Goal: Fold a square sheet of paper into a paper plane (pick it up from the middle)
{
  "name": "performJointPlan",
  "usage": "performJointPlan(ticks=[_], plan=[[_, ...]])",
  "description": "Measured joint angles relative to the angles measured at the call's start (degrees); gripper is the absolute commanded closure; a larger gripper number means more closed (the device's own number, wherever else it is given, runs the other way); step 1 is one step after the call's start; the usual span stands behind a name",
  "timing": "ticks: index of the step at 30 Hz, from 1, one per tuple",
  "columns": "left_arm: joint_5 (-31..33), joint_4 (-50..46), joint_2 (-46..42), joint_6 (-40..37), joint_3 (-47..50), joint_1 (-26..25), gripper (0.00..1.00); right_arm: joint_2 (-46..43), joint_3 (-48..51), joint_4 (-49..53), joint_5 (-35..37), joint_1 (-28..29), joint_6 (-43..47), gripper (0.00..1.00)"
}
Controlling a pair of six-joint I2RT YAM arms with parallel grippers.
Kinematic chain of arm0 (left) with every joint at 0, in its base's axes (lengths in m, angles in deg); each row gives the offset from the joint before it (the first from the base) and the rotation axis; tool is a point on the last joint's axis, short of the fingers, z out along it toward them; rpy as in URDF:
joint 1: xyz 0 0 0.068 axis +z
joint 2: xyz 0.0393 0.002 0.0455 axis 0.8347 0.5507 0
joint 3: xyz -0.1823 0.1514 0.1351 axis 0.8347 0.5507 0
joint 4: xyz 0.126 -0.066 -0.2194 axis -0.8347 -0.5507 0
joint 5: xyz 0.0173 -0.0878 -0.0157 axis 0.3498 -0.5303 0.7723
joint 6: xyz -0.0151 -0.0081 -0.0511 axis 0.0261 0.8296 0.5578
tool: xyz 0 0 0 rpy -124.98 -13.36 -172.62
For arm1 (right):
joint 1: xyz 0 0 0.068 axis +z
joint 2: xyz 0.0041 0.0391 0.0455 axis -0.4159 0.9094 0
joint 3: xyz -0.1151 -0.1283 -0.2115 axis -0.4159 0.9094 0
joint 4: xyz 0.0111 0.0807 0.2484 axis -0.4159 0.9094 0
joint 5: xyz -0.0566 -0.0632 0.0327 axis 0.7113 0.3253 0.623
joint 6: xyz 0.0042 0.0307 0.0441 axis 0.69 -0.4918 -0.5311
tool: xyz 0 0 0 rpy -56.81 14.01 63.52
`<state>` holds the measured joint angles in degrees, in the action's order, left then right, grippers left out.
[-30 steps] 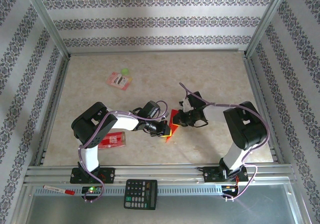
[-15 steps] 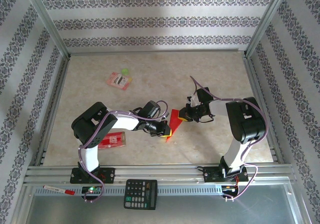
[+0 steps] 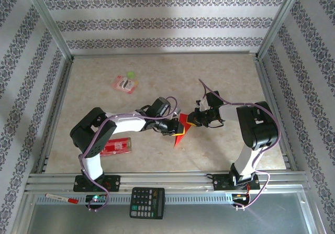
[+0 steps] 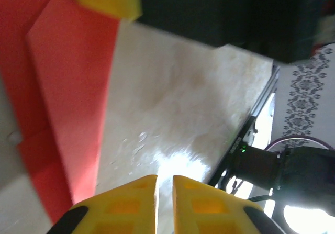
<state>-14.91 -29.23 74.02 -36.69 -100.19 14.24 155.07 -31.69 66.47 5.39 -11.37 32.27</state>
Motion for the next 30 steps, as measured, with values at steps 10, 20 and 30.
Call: performJointPlan(ticks=[10, 20, 30], plan=[[-0.1, -1.7, 7.7, -1.6, -5.3, -0.1, 0.98, 0.1, 0.0, 0.0, 0.0, -0.1, 0.3, 0.92], [0.3, -1.9, 7.7, -3.3, -1.1, -0.1, 0.99, 0.3, -0.4, 0.6, 0.0, -0.2, 0.3, 0.93], [1.4, 0.0, 4.5, -4.5, 3.9, -1.0, 1.00, 0.7, -1.2, 2.0, -0.1, -0.2, 0.6, 0.94]])
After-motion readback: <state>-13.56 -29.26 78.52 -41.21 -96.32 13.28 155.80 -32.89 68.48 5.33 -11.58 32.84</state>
